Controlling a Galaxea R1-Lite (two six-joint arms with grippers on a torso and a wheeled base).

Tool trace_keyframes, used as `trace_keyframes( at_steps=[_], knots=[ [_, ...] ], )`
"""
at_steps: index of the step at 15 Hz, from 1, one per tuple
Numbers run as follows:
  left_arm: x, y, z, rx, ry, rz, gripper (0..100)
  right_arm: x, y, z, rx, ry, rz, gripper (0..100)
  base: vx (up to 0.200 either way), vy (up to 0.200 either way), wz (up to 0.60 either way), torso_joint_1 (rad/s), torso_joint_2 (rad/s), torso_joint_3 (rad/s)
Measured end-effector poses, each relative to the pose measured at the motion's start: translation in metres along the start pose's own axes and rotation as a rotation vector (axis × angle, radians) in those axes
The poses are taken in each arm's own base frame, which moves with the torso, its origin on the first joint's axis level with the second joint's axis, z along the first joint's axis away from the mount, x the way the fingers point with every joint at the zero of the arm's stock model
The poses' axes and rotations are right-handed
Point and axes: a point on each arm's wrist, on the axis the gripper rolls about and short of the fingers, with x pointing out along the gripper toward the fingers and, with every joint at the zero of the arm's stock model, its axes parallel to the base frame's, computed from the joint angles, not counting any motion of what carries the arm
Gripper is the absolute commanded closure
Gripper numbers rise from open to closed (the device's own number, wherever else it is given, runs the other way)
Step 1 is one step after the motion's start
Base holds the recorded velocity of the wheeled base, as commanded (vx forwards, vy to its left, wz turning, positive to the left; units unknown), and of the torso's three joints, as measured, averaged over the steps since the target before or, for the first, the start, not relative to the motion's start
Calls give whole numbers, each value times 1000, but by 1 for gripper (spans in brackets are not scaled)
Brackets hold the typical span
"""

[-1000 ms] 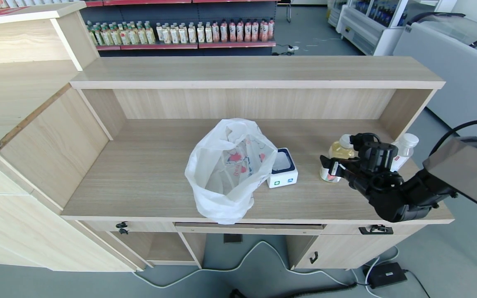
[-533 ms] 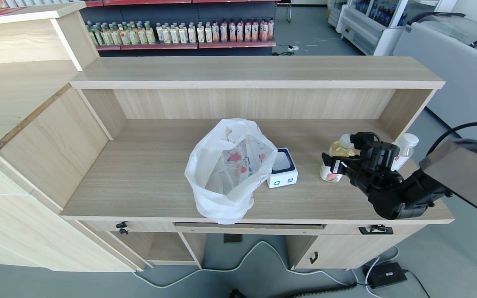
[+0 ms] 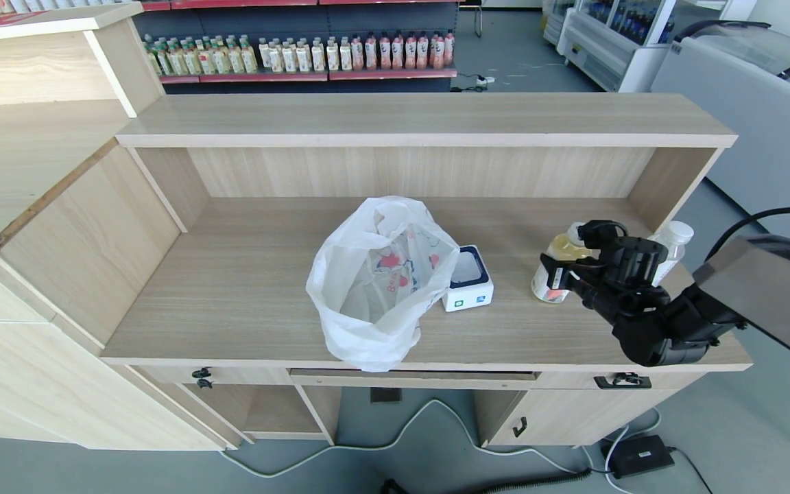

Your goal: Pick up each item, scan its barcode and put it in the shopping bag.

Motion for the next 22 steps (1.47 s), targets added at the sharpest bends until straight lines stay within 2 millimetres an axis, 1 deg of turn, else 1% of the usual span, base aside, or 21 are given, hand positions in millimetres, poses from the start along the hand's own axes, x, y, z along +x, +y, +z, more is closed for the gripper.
trace_keyframes(
  at_steps=[3, 7, 9, 11, 12, 13, 14, 16, 17, 19, 21, 22],
  knots=[
    [0, 0, 0, 0, 0, 0, 0, 0, -6, 0, 1, -2, -5, 100, 0, 0, 0, 0, 0, 0],
    [0, 0, 0, 0, 0, 0, 0, -1, -10, 1, -22, -11, 1, 100, 0, 0, 0, 0, 0, 0],
    [0, 0, 0, 0, 0, 0, 0, -5, -10, 3, -32, -5, 20, 100, 0, 0, 0, 0, 0, 0],
    [0, 0, 0, 0, 0, 0, 0, -13, -10, 12, -29, -5, 86, 100, 0, 0, 0, 0, 0, 0],
    [0, 0, 0, 0, 0, 0, 0, -20, -11, 21, -14, 1, 122, 100, 0, 0, 0, 0, 0, 0],
    [0, 0, 0, 0, 0, 0, 0, -30, -13, 36, 15, 1, 155, 100, 0, 0, 0, 0, 0, 0],
    [0, 0, 0, 0, 0, 0, 0, -40, -14, 54, 53, -11, 194, 100, 0, 0, 0, 0, 0, 0],
    [0, 0, 0, 0, 0, 0, 0, -68, -16, 95, 174, -30, 317, 100, 0, 0, 0, 0, 0, 0],
    [0, 0, 0, 0, 0, 0, 0, -85, -16, 116, 244, -35, 394, 100, 0, 0, 0, 0, 0, 0],
    [0, 0, 0, 0, 0, -1, 0, -125, -16, 158, 381, -32, 572, 100, 0, 0, 0, 0, 0, 0],
    [0, 0, 0, 0, 0, 0, 0, -169, -13, 190, 446, -5, 789, 100, 0, 0, 0, 0, 0, 0],
    [0, 0, 0, 0, 0, 0, 0, -190, -11, 200, 443, 14, 891, 100, 0, 0, 0, 0, 0, 0]
  ],
)
